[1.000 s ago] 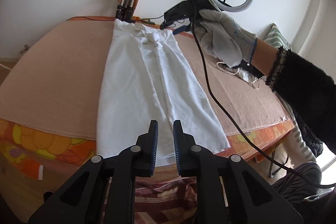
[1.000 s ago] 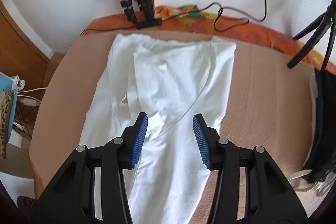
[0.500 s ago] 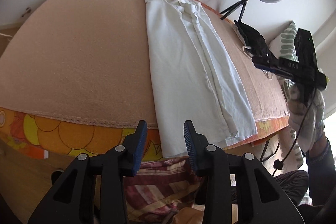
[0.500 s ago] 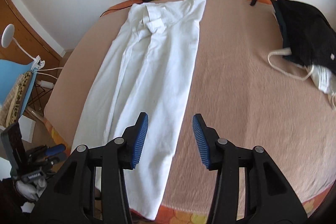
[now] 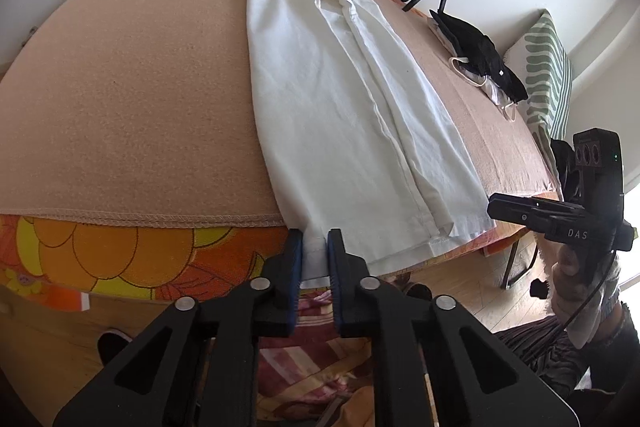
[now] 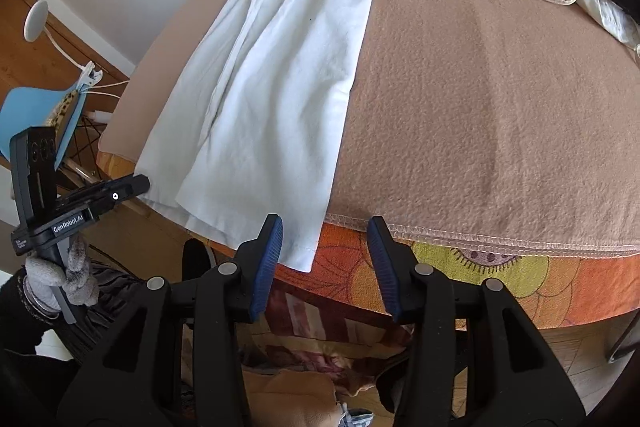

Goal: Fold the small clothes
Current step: 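Grasp the hem of the folded shirt strip with the right tool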

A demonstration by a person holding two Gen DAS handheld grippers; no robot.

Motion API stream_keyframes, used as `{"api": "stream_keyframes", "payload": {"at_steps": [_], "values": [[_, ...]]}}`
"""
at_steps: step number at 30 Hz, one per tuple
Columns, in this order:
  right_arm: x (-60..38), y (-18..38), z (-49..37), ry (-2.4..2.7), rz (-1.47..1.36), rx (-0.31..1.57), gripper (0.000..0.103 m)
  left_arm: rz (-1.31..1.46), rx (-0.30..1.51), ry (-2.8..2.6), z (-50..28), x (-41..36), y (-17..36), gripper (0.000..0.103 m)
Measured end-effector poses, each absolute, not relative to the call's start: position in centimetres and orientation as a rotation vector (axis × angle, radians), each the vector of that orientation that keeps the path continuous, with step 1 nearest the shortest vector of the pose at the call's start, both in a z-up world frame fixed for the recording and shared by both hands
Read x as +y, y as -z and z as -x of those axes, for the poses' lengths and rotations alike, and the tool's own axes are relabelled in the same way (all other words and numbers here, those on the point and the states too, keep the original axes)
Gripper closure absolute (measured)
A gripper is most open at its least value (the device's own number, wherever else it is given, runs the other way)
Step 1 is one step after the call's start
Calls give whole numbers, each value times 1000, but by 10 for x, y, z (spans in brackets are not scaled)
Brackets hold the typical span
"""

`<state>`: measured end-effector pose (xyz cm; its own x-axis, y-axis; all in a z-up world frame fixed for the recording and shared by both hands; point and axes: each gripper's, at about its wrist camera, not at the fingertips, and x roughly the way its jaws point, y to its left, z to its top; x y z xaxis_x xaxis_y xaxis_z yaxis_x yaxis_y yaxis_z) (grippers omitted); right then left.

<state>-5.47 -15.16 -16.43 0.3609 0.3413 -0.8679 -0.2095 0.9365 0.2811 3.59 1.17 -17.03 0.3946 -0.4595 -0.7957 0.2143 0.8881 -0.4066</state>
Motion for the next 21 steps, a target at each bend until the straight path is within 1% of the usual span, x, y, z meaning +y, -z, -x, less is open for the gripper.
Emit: {"api": "stream_keyframes", "payload": {"at_steps": [1,2,3,4,10,15,21], "values": [[-149,166,54,-359,-123,1150,57,265,1080,431,-37,13,171,98],[-146,166,54,-360,-113,1146,64,271,1079,432,-38,13,171,99],[-144,167,55,-369,-103,1151,91,269,1077,426,-39,14,172,99],[-142,170,54,-377,-105,1163,98,269,1068,420,-38,14,171,100],[-165,163,60,-403,-266,1140,99,237,996,419,-24,18,156,100],[-160,165,63,-401,-234,1137,99,242,1016,408,-26,22,164,100],[-162,166,70,-416,-271,1145,99,199,998,425,-15,18,158,100]]}}
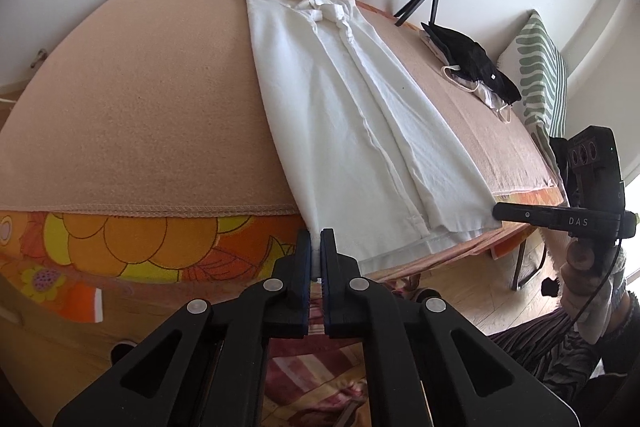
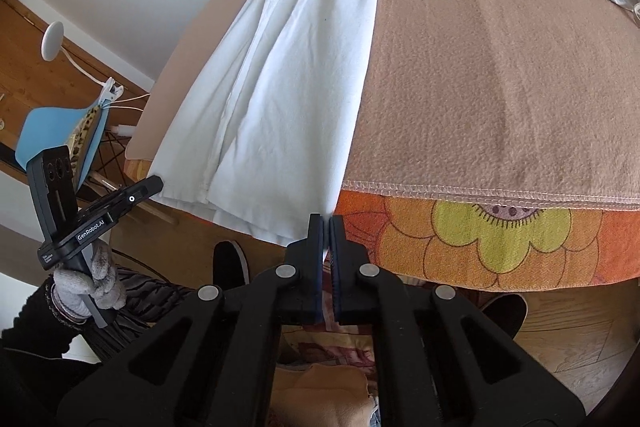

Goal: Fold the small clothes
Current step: 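Grasp the hem of the folded shirt strip with the right tool, then lift the hem and fold it toward the collar with the right tool, then release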

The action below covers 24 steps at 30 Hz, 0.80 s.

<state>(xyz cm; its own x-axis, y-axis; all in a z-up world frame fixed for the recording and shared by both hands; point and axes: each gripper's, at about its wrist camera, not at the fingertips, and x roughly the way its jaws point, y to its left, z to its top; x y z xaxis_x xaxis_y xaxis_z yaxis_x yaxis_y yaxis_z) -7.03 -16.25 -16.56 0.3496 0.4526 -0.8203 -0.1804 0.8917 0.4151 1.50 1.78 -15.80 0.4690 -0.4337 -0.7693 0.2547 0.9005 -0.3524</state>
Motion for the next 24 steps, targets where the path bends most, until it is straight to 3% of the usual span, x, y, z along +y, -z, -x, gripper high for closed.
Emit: {"api": "stream_keyframes", "payload": {"at_steps": [13,24], "values": [[-181,139,38,-464,-471,1107,99,278,972,472,-50,25,116,100],[-180,124,-65,-397,-456,1095,99,307,960,428,-145,21,111,100]]}}
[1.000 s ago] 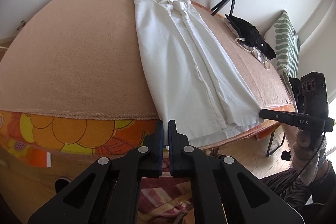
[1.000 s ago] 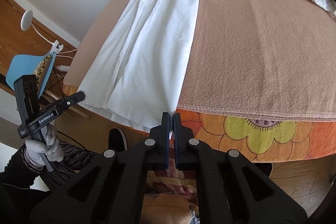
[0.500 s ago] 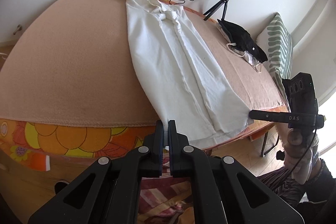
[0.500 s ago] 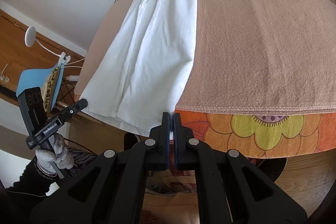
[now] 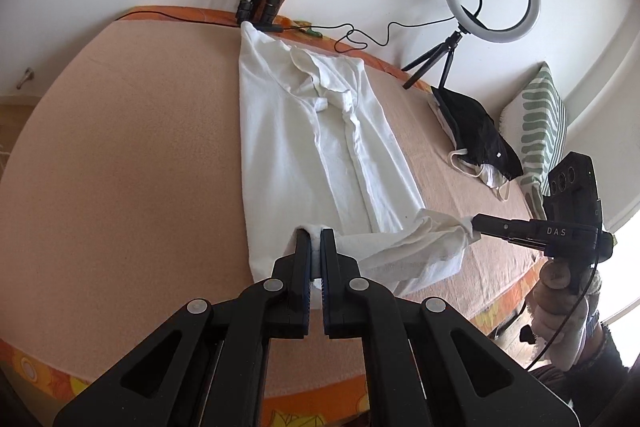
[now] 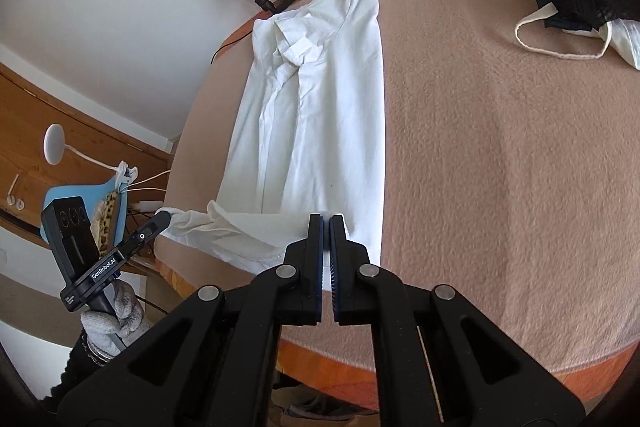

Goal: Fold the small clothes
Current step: 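Lift the hem and fold it toward the collar with the right tool, then release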

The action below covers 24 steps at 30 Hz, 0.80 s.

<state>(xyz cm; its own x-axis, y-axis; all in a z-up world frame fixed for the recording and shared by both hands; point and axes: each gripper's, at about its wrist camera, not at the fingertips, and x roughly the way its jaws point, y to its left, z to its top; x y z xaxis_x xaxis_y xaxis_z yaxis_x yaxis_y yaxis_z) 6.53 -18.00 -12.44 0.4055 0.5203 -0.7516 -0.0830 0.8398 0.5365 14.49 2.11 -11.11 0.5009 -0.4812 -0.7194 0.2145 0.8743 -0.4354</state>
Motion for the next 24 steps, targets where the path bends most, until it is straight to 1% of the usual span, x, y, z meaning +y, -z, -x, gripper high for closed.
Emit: {"api": "stream_keyframes", "payload": {"at_steps": [8,12,14,15,17,21,24], "values": [[-187,166,-113,-339,-486,1172,99,278,1009,393,-187,15,140,100],[-191,171,-123,-358,-515,1168,97,274,1050,372,-195,16,154,98],[-194,163,-124,-354,-487,1153,84,263,1068,344,-196,20,155,95],[-195,157,-121,-344,-455,1129,76,256,1057,340,-195,23,152,91],[-193,142,-111,-369,-382,1085,75,245,1021,309,-190,31,141,81],[-177,129,-87,-508,-264,1075,75,180,907,329,-165,36,118,81],[-160,136,-76,-580,-182,1099,75,118,926,437,-154,19,117,81]]}}
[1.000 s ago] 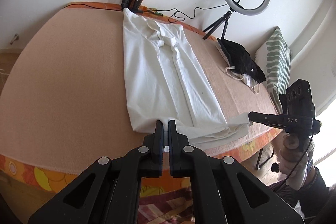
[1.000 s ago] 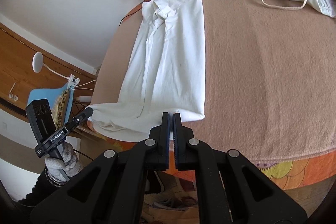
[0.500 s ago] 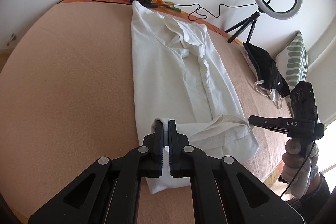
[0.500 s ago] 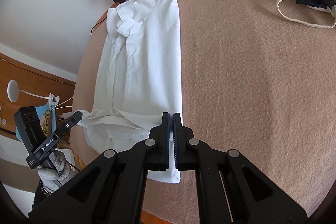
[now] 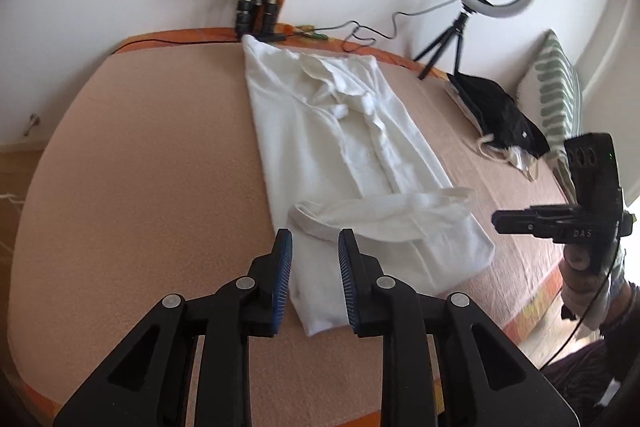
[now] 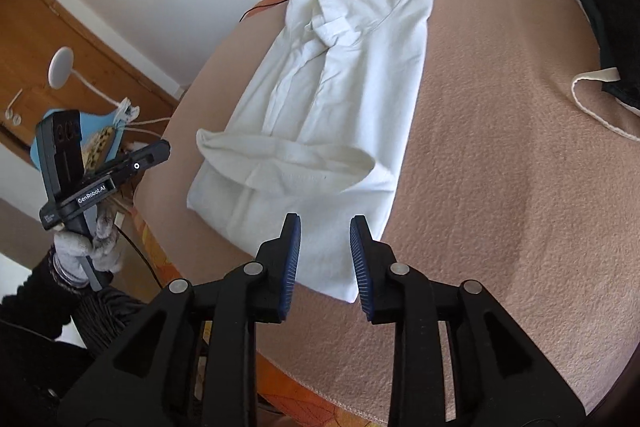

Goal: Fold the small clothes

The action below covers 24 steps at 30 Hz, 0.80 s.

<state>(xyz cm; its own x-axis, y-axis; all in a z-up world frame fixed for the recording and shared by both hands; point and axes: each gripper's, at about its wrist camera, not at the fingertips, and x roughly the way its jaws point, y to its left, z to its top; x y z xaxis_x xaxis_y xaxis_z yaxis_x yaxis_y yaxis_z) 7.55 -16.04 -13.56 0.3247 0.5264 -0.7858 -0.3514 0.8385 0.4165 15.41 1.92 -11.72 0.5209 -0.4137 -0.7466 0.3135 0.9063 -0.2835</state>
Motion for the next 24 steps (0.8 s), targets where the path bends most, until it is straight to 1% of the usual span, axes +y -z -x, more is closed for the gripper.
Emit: {"api": "stream_keyframes", "payload": {"at_steps": [4,7,13,19,20,21,22,24], "values": [[-138,156,-81,-618,-121,1148,75,104,1016,543,-160,-8,139,81],[-125,161,-97,-605,-108,1142,75,126,1068,539,-178,-17,157,81],[-139,145,-133,-412,-86,1047,75,117,980,288,-218,6,152,81],[-163,127,-153,-381,-105,1009,75,83,915,262,-237,19,129,81],[-166,122,-159,-375,-109,1000,75,83,909,263,-243,21,124,78],[-169,118,-165,-372,-110,993,75,87,898,260,-250,24,120,72],[-171,114,-172,-372,-109,990,75,103,885,263,-257,29,116,69],[-176,105,-187,-347,-110,963,75,140,881,281,-278,37,110,59]]}}
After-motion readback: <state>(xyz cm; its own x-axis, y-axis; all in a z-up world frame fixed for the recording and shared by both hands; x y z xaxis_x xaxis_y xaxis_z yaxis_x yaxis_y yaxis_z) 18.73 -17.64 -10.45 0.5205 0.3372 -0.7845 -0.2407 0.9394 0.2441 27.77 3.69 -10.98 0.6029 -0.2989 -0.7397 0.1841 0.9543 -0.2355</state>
